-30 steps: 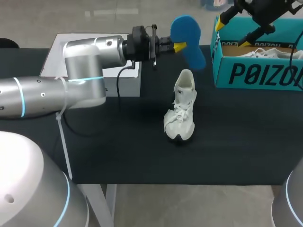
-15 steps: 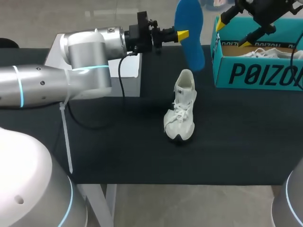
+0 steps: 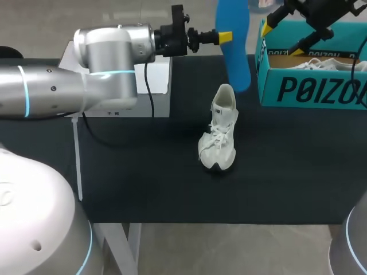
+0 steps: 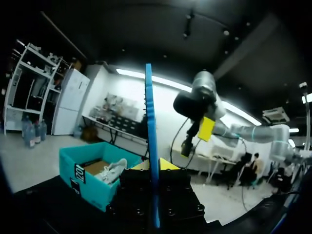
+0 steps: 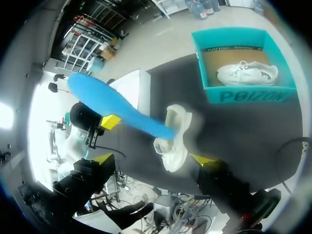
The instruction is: Take the shoe out of the shoebox, open the shoe tongue, remove and reinsert the insole, then place the shoe into the shoebox
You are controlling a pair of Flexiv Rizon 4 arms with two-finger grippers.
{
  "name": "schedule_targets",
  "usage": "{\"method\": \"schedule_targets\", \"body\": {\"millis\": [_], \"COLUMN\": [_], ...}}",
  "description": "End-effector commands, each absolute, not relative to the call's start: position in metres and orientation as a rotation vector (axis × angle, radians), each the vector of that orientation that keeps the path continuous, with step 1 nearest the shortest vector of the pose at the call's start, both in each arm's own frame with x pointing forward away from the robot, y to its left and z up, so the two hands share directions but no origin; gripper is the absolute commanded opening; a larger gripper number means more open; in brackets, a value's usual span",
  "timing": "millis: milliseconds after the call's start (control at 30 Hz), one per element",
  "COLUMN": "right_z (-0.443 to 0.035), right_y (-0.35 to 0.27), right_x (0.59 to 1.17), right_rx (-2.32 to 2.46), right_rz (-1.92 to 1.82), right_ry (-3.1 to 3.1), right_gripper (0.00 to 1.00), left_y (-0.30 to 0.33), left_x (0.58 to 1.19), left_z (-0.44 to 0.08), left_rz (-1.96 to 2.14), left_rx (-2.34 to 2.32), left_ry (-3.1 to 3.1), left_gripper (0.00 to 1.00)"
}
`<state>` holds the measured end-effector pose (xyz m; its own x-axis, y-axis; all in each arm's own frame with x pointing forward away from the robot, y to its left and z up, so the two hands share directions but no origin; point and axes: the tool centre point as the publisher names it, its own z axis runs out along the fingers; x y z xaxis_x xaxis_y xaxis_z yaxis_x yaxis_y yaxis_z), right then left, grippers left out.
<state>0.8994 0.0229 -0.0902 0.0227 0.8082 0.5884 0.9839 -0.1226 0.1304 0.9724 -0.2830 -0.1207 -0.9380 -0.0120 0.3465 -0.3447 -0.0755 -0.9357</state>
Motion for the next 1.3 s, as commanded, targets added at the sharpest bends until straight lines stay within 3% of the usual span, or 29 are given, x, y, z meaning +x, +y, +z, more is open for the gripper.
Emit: {"method": "schedule_targets", "body": {"millis": [33,200,367,433,1300], "right_z": [-0.092,-0.091,-0.092,-0.093,-0.076], "right_y": [0.025,0.027,0.027,0.025,0.032], "right_x": [0.905,0.907,0.907,0.907,0.904], "right_rx": [-1.989,-1.986,-1.985,-1.988,-2.164], "right_rz": [-0.773,-0.773,-0.771,-0.769,-0.625], "right_ry": [-1.836,-1.836,-1.834,-1.83,-1.93], "right_gripper": [1.0,1.0,1.0,1.0,1.0], "left_y": [-0.279,-0.279,-0.282,-0.283,-0.276], "left_x": [0.979,0.979,0.987,0.988,0.976], "left_z": [-0.121,-0.121,-0.114,-0.114,-0.118], "left_rz": [1.989,1.989,1.528,1.418,1.387], "left_rx": [0.404,0.404,0.707,0.602,0.785], "left_ry": [-1.911,-1.911,-1.69,-1.638,-1.456], "left_gripper": [0.0,0.0,0.0,0.0,0.0]}}
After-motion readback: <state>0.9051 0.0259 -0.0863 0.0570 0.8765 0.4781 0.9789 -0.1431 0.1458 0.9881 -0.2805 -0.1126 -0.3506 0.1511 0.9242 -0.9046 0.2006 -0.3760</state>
